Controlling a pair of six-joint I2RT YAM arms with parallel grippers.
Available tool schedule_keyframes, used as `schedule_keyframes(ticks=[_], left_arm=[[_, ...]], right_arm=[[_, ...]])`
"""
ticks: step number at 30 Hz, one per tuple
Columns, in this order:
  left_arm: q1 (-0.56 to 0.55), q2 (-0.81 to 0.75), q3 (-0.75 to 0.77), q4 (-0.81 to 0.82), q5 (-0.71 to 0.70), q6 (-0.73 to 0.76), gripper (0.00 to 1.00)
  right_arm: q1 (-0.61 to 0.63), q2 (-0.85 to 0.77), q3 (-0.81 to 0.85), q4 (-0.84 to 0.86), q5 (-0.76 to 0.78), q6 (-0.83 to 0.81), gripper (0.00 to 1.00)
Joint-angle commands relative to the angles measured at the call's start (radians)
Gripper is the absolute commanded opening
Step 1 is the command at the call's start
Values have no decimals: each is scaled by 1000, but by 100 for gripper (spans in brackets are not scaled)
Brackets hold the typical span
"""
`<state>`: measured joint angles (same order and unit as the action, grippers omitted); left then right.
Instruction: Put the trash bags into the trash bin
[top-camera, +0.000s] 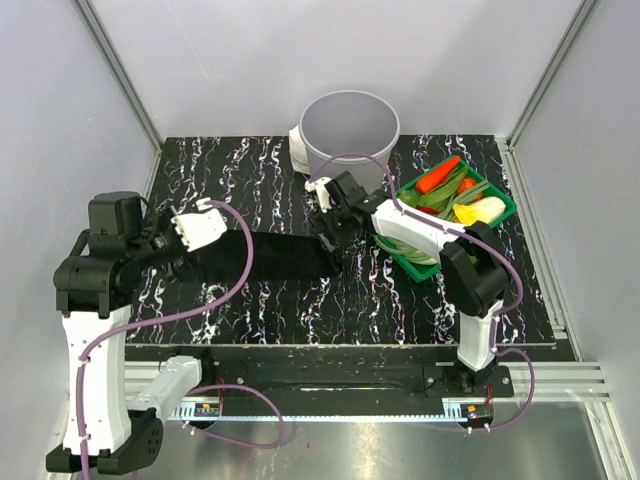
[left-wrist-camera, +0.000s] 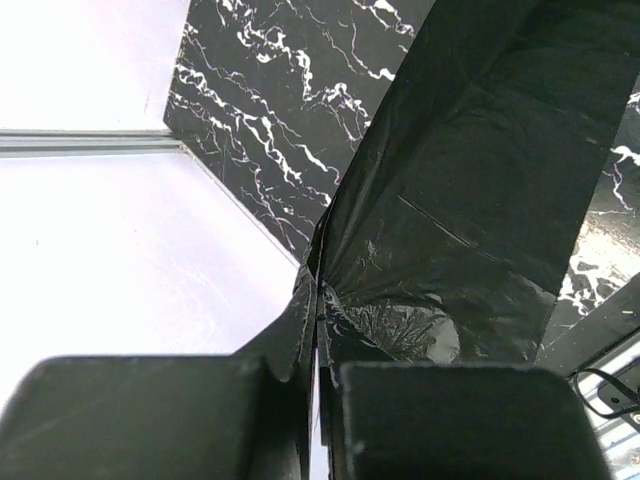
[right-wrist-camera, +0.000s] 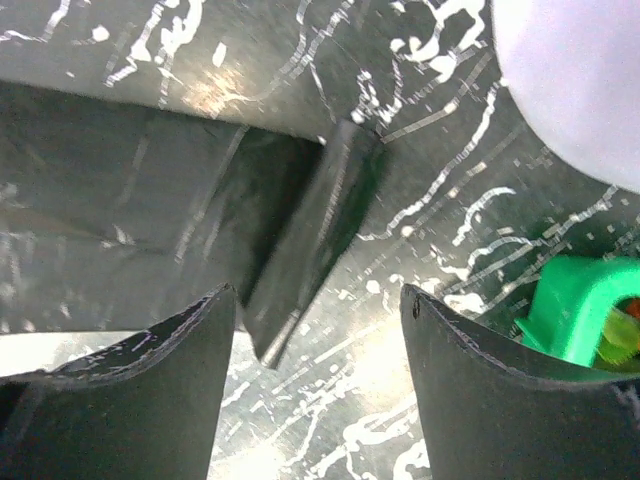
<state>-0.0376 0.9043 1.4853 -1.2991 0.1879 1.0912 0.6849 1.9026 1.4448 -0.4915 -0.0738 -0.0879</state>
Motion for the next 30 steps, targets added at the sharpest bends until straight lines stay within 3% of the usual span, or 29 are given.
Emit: schedule_keyframes(ticks=[1,11,20,30], left_arm=[[7,11,50,46,79,-30,0],[7,19,81,136,165,-117,0],[15,27,64,288,130,-251,0],[38,18,104,279,128,-260,0]], right_arm=[[39,70,81,13,-44,27,73],[48,164,88,22,40,4,70],[42,99,26,33,135,-19,69],[8,35,2,33,183,-23,68]])
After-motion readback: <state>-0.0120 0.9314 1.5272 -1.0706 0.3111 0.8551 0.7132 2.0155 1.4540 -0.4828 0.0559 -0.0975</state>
